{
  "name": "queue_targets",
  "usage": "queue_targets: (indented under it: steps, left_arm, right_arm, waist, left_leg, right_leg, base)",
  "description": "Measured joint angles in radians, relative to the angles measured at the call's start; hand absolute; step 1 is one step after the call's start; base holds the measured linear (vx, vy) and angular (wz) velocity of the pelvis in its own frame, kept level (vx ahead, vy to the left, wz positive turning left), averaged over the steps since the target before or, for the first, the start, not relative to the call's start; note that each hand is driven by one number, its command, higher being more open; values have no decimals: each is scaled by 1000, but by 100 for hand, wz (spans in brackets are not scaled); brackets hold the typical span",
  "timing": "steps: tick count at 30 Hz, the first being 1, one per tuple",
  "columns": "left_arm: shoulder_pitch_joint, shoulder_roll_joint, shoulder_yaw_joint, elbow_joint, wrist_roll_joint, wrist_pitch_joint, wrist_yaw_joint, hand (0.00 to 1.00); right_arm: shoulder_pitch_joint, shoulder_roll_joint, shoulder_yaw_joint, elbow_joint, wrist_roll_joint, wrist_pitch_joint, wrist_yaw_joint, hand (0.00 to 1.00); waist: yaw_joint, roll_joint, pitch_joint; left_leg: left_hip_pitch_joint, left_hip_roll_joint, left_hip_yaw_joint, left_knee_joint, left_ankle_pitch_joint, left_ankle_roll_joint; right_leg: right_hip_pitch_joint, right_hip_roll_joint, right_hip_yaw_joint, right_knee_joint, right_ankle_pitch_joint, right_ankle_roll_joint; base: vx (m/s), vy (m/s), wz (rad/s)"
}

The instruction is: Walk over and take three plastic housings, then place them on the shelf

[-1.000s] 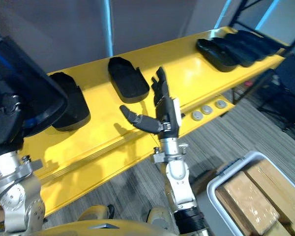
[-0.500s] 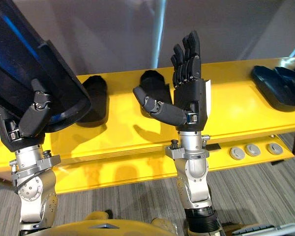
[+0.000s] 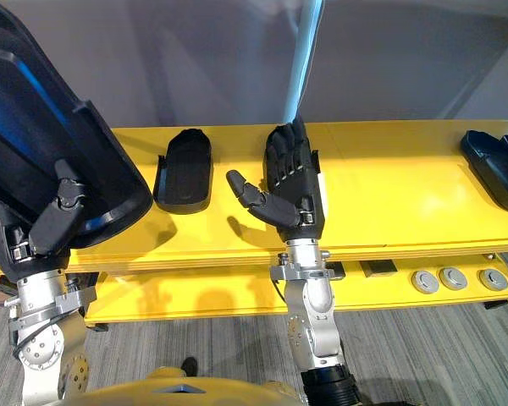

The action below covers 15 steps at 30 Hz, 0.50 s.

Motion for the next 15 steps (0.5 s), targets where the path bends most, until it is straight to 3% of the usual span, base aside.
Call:
queue_targets:
  steps: [2,3,4,5,7,9,10,11,12,13,14,15]
  left_arm:
    - [6,-17,1,0,16,6,18,0]
    - [8,-22,-1,0,18,17,35,0]
    - [8,-22,-5,4,18,25,43,0]
    - [6,-22,-11,14,18,33,54,0]
    - [4,-22,-12,59,40,34,72,0]
    - [4,-23,-12,102,55,38,77,0]
    - [4,-24,-13,117,56,39,74,0]
    - [2,-24,-13,117,57,39,73,0]
    - [-7,-21,-12,117,57,39,72,0]
    - [-28,0,1,123,54,41,67,0]
    - [-31,7,7,123,45,47,61,0]
    - [-36,12,13,124,48,55,60,0]
  right_arm:
    - [2,2,8,38,-2,6,3,100]
    - [5,0,13,39,-18,6,5,100]
    - [8,0,20,34,-17,5,5,100]
    - [5,0,18,24,-17,3,3,100]
    - [-6,-3,17,21,-15,-10,1,100]
    - [-15,-14,9,21,-14,-32,2,100]
    - [-16,-17,-1,21,-13,-47,1,100]
    - [-14,-18,-4,22,-11,-65,-5,100]
    - [-12,-16,-4,24,-12,-71,-10,100]
    - [-9,6,1,54,-19,-76,-28,100]
    - [4,15,23,73,-29,-76,-44,100]
    - [6,18,33,86,-41,-76,-48,100]
  waist:
    - [7,6,11]
    - [5,3,32]
    - [-9,5,35]
    - [-21,9,41]
    - [-26,-12,58]
    - [-31,7,51]
    - [-37,35,40]
    - [-50,59,41]
    - [-51,61,46]
    - [-34,18,78]
    - [-23,9,85]
    - [-18,10,93]
  left_leg:
    - [-6,3,5,5,-24,16]
    - [-25,31,71,52,-44,54]
    - [-63,63,117,104,-56,72]
    - [-91,113,160,155,-54,70]
    - [-94,159,164,201,-48,57]
    - [-85,182,126,251,-49,45]
    - [-72,190,111,262,-54,9]
    - [-43,187,130,237,-119,-105]
    - [-29,182,156,229,-176,-153]
    - [-41,136,197,310,-204,-119]
    - [-73,132,203,379,-252,-86]
    - [-79,133,219,392,-263,-70]
  right_leg:
    - [-5,-8,-6,22,-15,-11]
    - [5,-23,-33,24,-14,-10]
    - [2,-37,-56,36,-14,-10]
    - [-2,-67,-69,61,-19,-8]
    - [-21,-142,-56,111,-29,19]
    - [-51,-200,-27,143,-30,65]
    - [-62,-223,-5,155,-26,100]
    - [-65,-246,8,160,-12,140]
    - [-65,-259,17,159,-2,155]
    - [-52,-307,52,133,42,143]
    - [-37,-306,49,77,123,124]
    - [-35,-303,45,52,163,112]
  base:
    - [-101,28,14]
    - [-145,55,44]
    - [-152,110,59]
    - [-109,134,47]
    - [-84,254,15]
    - [-86,391,-1]
    - [-61,542,6]
    - [-38,591,12]
    - [-47,738,-9]
    - [-75,714,-26]
    - [-93,692,-35]
    - [-85,510,-24]
